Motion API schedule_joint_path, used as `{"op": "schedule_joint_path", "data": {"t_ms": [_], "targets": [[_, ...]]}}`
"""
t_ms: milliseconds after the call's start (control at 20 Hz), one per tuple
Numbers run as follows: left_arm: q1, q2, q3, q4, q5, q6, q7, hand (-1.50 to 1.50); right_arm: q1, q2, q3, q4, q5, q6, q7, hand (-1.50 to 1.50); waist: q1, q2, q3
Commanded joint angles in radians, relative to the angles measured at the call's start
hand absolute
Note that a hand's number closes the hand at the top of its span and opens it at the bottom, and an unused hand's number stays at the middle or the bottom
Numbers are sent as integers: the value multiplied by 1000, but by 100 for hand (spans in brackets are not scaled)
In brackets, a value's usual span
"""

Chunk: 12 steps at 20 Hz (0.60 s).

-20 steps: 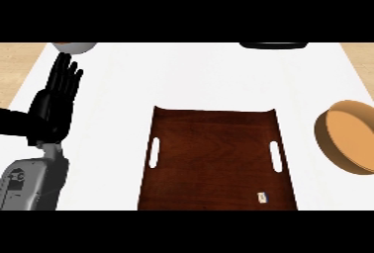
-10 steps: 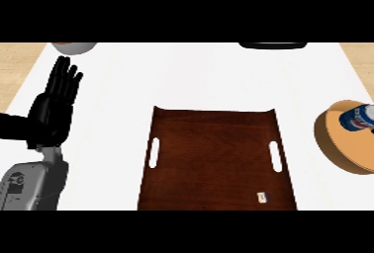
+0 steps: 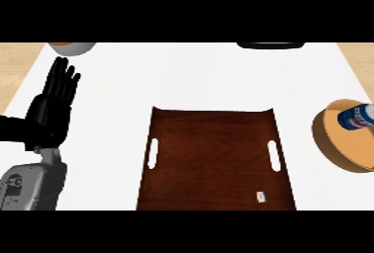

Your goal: Pick the can from the tray and place it in the pot

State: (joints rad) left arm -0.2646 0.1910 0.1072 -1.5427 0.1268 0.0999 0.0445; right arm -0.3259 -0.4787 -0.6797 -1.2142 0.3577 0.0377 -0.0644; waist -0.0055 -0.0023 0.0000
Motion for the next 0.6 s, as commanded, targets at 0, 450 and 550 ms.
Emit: {"op": "schedule_joint_path", "data": {"t_ms": [0,450,550], "targets": [[6,17,28,37,20,-32,-33,0,-7,1,-87,24,-118,2,-8,-150,1,2,0],[-3,25,19,-80,20,-11,89,0,114,-160,-282,139,-333,138,-151,-150,2,0,1],[-39,-12,18,26,6,0,1,0,79,-236,-313,334,-355,168,-254,-150,3,5,2]]}}
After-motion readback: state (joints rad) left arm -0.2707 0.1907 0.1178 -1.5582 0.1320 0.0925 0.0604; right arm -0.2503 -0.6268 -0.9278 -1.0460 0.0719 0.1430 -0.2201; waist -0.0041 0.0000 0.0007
